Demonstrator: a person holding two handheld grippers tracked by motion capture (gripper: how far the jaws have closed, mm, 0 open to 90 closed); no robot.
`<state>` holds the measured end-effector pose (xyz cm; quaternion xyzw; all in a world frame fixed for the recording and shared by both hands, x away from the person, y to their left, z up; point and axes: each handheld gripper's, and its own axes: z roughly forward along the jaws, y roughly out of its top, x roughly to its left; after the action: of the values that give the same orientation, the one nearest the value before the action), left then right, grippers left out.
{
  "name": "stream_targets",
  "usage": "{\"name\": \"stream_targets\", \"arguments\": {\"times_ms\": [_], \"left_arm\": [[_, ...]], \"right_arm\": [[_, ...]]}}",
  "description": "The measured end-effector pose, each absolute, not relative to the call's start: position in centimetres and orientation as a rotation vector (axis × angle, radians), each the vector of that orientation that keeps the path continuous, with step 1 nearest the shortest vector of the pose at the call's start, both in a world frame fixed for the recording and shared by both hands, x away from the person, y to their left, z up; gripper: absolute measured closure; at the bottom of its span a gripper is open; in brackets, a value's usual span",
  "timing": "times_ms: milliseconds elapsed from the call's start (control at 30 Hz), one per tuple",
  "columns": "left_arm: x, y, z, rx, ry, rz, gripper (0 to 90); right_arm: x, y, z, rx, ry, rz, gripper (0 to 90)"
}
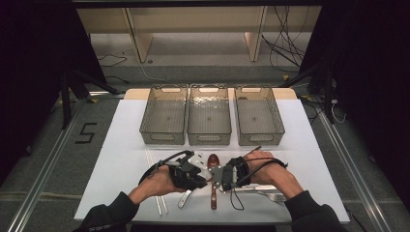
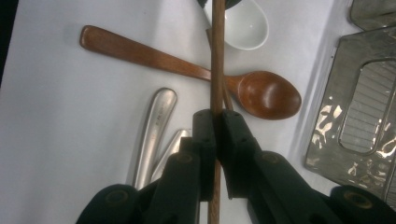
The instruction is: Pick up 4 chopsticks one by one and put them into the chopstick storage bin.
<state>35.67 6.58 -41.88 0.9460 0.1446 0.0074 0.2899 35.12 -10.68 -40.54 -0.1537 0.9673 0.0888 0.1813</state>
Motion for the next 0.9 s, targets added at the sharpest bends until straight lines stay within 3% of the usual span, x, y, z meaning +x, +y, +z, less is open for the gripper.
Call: {"name": "stream_targets", "arguments": {"times_ms": [233, 333, 433, 567, 900], "left_arm": [[35.8, 6.8, -41.8, 2.513, 0.416, -0.001, 84.6], [35.7, 7.1, -41.6, 2.504, 0.42, 0.003, 84.9], [35.9, 7.5, -41.4, 2.498, 0.432, 0.016, 84.9], [36.3, 8.3, -41.5, 2.492, 0.461, 0.035, 84.9], [37.6, 11.5, -40.5, 2.39, 0.606, 0.091, 84.9]], "right_arm": [[35.0, -10.7, -40.5, -0.44, 2.753, 0.262, 83.1], [35.0, -11.0, -40.2, -0.387, 2.742, 0.265, 72.7], [35.2, -11.5, -39.8, -0.299, 2.713, 0.342, 52.4], [35.5, -12.3, -38.7, -0.194, 2.676, 0.429, 41.2], [35.8, -14.9, -37.8, 0.072, 2.648, 0.749, 32.0]]}}
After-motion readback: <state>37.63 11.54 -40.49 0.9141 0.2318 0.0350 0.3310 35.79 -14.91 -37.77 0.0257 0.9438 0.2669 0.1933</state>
